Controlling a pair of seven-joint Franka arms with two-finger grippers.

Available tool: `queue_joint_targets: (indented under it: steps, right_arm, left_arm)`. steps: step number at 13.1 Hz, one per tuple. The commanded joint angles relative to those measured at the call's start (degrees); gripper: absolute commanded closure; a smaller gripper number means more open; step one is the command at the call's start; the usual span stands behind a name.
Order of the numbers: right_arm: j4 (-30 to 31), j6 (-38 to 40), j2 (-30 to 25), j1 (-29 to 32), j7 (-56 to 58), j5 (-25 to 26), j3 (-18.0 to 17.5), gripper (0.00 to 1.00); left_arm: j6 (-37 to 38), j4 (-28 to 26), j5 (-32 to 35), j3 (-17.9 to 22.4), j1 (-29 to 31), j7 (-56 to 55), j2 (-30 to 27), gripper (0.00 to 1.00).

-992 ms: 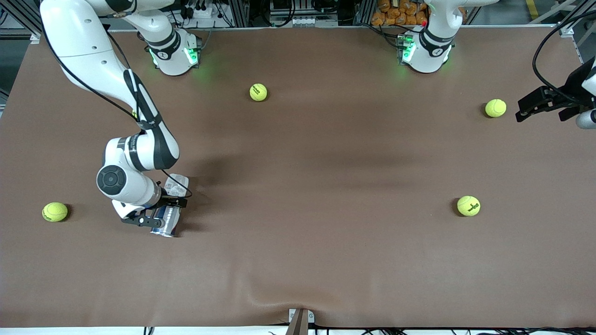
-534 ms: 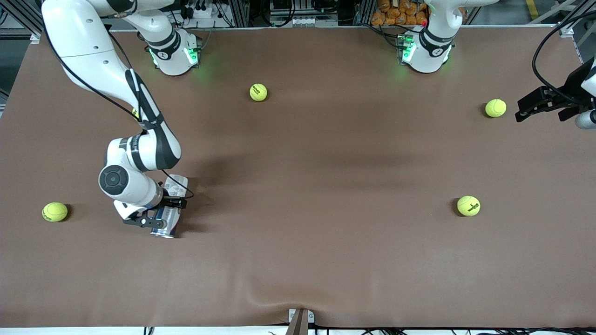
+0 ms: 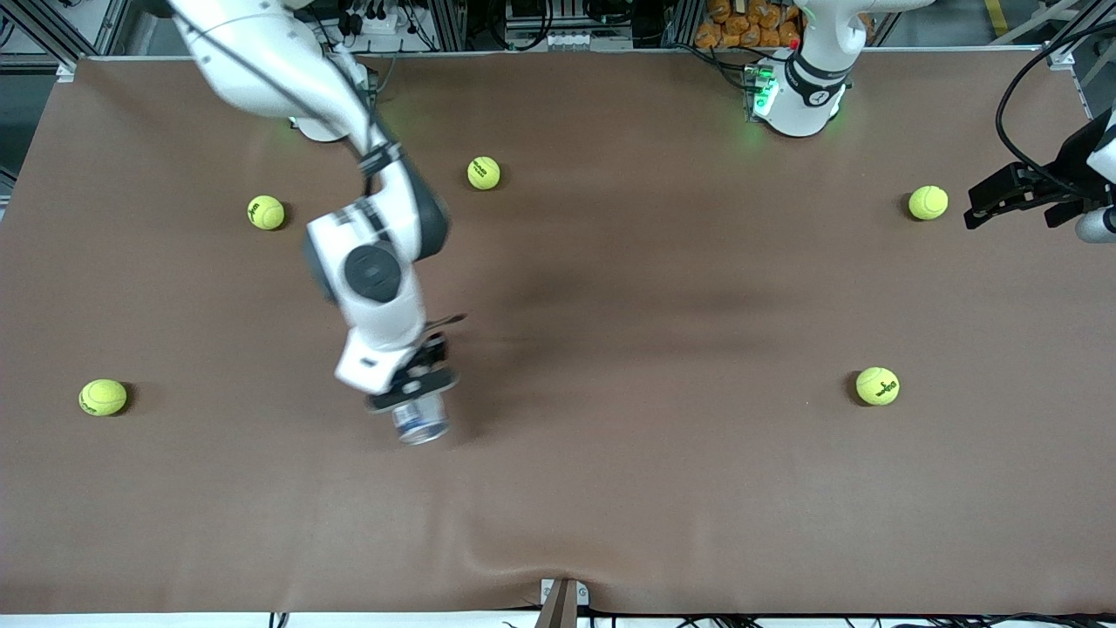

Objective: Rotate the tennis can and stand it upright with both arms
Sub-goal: 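Lift the can with the right gripper and carry it to mid-table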

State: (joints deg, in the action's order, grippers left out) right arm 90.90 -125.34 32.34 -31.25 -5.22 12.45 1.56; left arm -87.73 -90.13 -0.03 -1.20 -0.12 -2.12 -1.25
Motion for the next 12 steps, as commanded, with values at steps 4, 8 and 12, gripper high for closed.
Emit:
queue_joint_targets:
  steps: [4,8,12]
  right_arm:
    - [-1.6,-9.39,4.82,-15.92,20.57,6.16,0.73,0.24]
    - [-2.05,-15.81,8.87,-21.82,27.45,7.14,0.73,0.23]
    - [-2.05,-16.25,12.12,-23.15,29.83,7.23,0.73,0.2]
  left_arm:
    - [-0.17,-0.05,-1.11,-0.03,0.38,1.51,-0.16,0.0]
    - [-0.25,-0.57,-1.64,-0.12,0.3,3.53,0.11,0.0]
    - [-0.96,-2.16,-4.72,0.06,0.3,3.79,1.33,0.0]
